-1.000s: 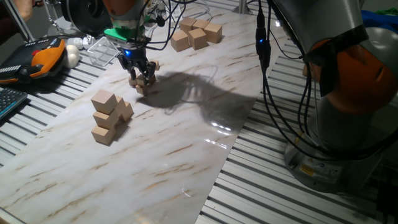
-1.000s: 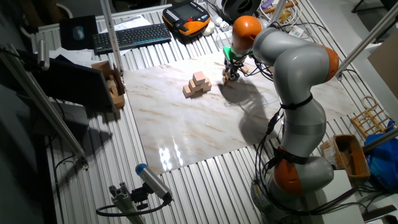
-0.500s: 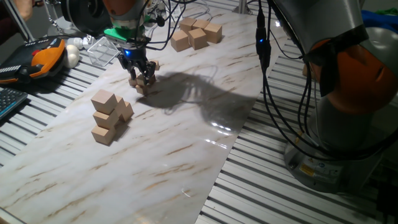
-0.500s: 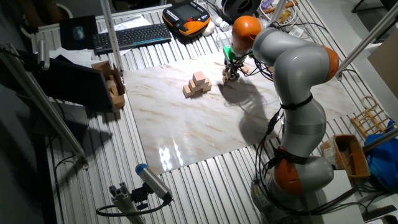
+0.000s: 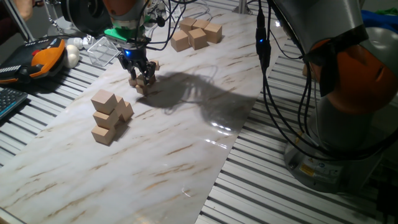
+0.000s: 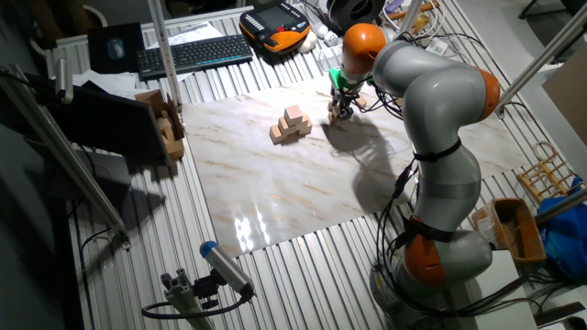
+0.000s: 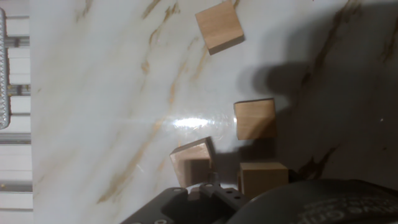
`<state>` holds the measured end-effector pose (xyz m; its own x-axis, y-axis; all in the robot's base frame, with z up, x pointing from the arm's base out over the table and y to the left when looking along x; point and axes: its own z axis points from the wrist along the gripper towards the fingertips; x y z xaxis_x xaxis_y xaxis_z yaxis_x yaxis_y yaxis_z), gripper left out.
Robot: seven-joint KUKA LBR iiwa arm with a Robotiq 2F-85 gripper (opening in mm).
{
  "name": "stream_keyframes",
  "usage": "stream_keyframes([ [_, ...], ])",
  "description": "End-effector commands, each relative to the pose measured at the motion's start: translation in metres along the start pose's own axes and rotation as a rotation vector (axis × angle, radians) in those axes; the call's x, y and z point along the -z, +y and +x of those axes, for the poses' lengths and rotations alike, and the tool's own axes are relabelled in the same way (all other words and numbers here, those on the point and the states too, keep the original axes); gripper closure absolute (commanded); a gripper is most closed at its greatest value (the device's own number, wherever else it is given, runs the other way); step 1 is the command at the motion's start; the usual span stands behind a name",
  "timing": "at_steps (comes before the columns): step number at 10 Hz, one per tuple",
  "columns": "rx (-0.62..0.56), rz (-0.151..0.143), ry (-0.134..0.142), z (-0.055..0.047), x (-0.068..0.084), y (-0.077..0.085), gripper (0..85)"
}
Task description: Stack the blocks into a pyramid shape
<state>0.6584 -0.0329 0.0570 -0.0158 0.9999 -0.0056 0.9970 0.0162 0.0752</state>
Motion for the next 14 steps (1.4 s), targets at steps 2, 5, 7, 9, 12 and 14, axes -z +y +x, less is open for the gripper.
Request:
stream_keyframes([
  [2, 0.000, 0.000, 0.002, 0.000, 0.000, 0.000, 34.0],
  [5, 0.007, 0.012, 0.005, 0.000, 0.003, -0.001, 34.0],
  [7, 0.011, 0.021, 0.005, 0.001, 0.009, -0.002, 34.0],
  [9, 0.005, 0.039, 0.022, 0.002, 0.021, -0.002, 34.0],
  [12, 0.005, 0.068, 0.035, 0.005, 0.043, -0.001, 34.0],
  [14, 0.034, 0.065, 0.036, 0.004, 0.055, 0.001, 34.0],
])
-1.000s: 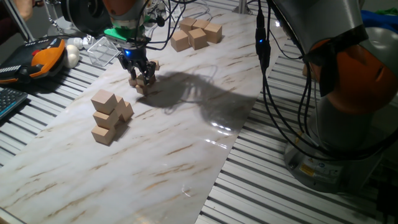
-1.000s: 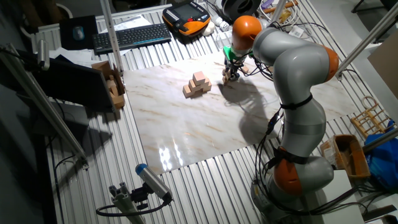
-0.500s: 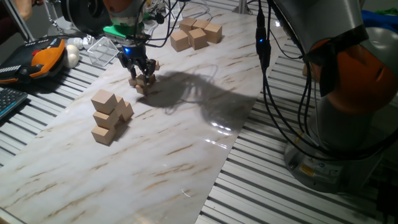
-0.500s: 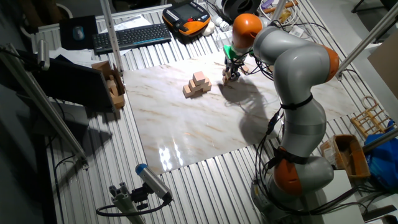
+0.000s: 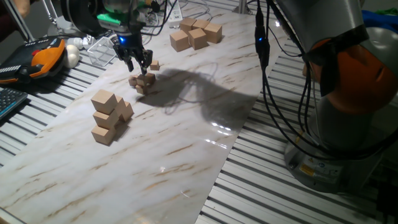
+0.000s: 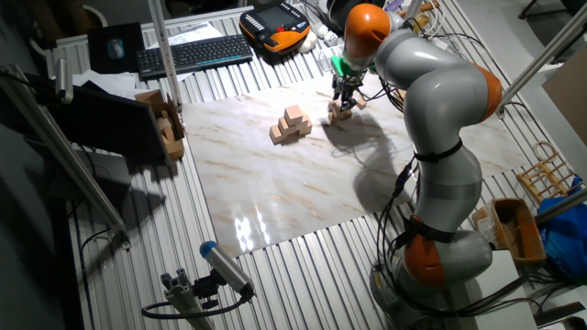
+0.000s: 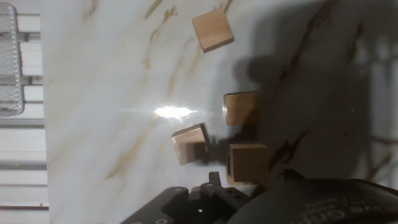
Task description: Stack the blocks into a pyramid shape
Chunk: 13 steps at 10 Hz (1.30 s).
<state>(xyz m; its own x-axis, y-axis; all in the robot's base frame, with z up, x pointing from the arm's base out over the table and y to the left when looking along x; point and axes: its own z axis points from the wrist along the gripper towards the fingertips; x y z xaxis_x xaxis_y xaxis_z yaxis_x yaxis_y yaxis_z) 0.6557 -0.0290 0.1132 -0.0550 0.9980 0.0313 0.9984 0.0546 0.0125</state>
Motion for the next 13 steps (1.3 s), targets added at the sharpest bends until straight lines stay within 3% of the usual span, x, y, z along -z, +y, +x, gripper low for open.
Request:
stream_keyframes([
  [1, 0.019, -0.002, 0.006, -0.003, 0.005, 0.001, 34.0],
  [3, 0.074, -0.003, -0.002, -0.009, 0.016, 0.003, 34.0],
  [6, 0.188, -0.042, -0.057, -0.020, 0.009, 0.012, 34.0],
  [8, 0.233, -0.045, -0.039, -0.027, 0.006, 0.016, 34.0],
  [13, 0.279, -0.040, -0.031, -0.025, -0.004, 0.024, 34.0],
])
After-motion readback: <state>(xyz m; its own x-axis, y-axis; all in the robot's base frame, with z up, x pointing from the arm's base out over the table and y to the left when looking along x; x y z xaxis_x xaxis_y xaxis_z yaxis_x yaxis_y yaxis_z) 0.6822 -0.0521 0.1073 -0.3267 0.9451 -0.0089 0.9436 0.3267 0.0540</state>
